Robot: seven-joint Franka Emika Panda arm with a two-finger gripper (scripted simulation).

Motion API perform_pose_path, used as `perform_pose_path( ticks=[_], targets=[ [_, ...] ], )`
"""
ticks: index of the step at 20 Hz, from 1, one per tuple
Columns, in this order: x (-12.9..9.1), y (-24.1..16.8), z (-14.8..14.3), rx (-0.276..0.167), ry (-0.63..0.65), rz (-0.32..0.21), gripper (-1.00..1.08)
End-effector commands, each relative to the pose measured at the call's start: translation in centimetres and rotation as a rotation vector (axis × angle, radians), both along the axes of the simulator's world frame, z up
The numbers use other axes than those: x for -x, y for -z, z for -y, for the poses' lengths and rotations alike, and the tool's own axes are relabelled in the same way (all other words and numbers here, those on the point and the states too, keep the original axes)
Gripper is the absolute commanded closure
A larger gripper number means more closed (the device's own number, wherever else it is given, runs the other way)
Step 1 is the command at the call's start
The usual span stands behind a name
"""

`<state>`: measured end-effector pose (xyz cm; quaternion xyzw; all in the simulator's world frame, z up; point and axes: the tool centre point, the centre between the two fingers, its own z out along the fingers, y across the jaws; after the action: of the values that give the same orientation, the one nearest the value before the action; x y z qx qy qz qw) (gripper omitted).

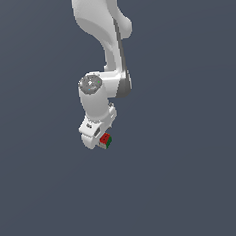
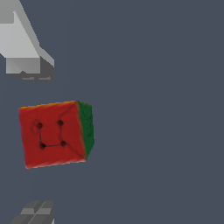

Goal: Pick up the object and move it to a goal position.

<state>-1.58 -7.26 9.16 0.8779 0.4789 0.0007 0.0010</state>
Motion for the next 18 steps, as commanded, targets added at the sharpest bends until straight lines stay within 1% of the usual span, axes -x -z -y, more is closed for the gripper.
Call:
perform_pose_path(
  ticks=[1, 8, 14, 18],
  targets=[
    [0.1, 0.3, 0.3, 0.000, -0.039, -0.001, -0.92],
    [0.4, 0.8, 0.7, -0.001, -0.095, -0.002, -0.92],
    [0.4, 0.9, 0.7, -0.001, -0.096, -0.002, -0.92],
    [0.4, 2.1, 0.7, -0.001, -0.098, -0.002, -0.92]
  ],
)
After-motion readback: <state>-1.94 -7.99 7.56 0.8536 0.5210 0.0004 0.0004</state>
